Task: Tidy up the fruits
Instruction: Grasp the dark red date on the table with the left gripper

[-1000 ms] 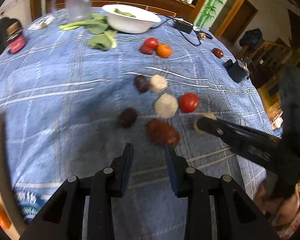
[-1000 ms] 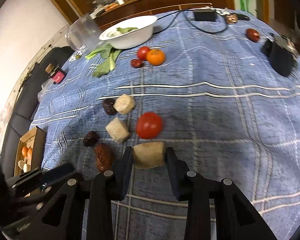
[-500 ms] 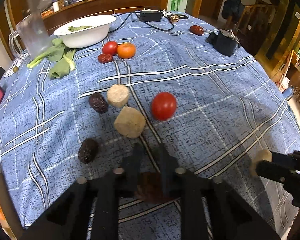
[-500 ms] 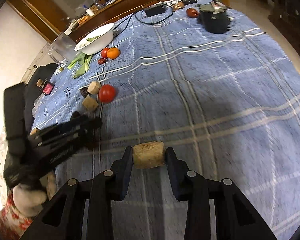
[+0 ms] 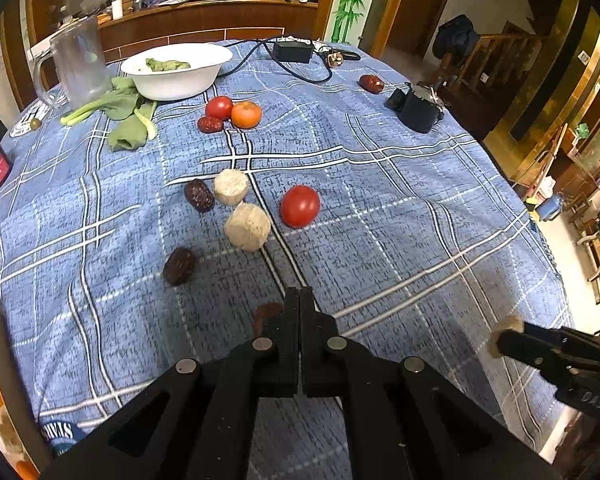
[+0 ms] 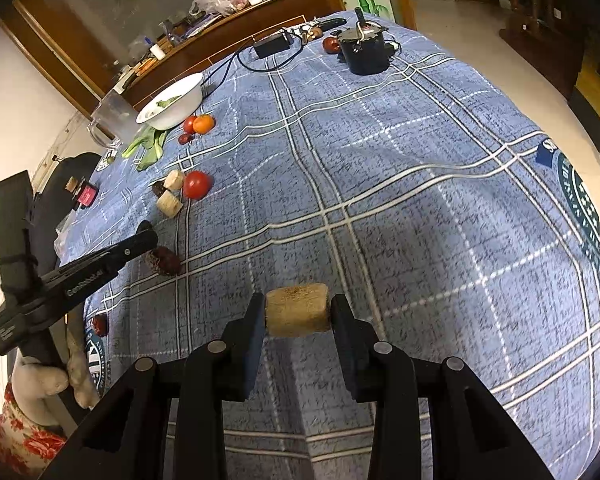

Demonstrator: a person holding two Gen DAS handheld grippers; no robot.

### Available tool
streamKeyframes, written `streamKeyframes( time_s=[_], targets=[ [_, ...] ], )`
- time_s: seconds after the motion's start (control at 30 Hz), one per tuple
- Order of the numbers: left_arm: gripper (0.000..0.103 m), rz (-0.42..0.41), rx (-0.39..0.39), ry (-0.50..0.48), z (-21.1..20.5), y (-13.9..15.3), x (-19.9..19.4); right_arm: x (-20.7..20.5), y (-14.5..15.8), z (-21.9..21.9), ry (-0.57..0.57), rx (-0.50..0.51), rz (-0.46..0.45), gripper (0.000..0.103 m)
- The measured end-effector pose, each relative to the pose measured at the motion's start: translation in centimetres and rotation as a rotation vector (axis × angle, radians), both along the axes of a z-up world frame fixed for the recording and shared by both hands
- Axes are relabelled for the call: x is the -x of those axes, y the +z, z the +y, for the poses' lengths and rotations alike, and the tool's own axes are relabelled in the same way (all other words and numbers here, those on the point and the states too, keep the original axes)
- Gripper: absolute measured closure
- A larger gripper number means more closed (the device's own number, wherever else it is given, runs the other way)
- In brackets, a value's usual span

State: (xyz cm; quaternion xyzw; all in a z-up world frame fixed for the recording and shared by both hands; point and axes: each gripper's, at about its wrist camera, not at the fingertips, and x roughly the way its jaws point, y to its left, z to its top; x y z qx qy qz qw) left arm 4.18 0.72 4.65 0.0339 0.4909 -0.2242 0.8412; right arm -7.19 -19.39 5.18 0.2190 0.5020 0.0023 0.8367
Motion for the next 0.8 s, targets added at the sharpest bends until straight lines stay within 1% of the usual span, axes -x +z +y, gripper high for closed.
streamKeyframes(
  time_s=[0.07,0.23,0.33,0.43,0.53,0.6,0.63,0.67,0.7,0.73,0.77,0.8],
  targets=[
    [0.103,0.001,0.009,0.012,0.7,0.1,0.5,0.1,-0.3,0.6,0.007,-0.015,0.006,0.067],
    [0.103,0.04,0.041,0.077,3.4,0.2,1.5,0.4,-0.9,1.1,0.006,-0.078,0.008,0.067],
    [0.103,0.046,0.045,0.108,4.8,0.1,2.1,0.0,-1.5,1.2,0.006,-0.097,0.016,0.068],
    [0.103,0.058,0.055,0.124,5.4,-0.3,2.1,-0.4,-2.1,1.1,0.007,-0.124,0.037,0.068],
    [0.103,0.065,0.065,0.112,4.9,-0.6,1.7,-0.6,-2.1,1.2,0.021,-0.12,0.041,0.068],
    [0.097,0.068,0.067,0.095,3.8,-0.9,1.2,-0.7,-2.1,1.2,0.032,-0.117,0.042,0.068],
    [0.087,0.068,0.075,0.087,3.4,-0.9,0.9,-0.7,-2.1,1.2,0.035,-0.116,0.043,0.068],
    [0.07,0.063,0.084,0.077,2.7,-1.0,0.7,-0.7,-2.1,1.1,0.039,-0.115,0.044,0.068],
    [0.061,0.055,0.084,0.071,2.0,-1.0,0.5,-0.7,-2.1,1.1,0.043,-0.114,0.044,0.068],
    [0.046,0.044,0.078,0.067,1.4,-1.1,0.3,-0.7,-2.2,1.1,0.047,-0.113,0.044,0.067],
    [0.043,0.034,0.066,0.065,0.7,-1.3,0.1,-0.7,-2.2,1.1,0.051,-0.112,0.044,0.068],
    [0.043,0.034,0.053,0.06,0.1,-1.6,-0.1,-0.7,-2.2,1.0,0.056,-0.11,0.045,0.068]
  ],
)
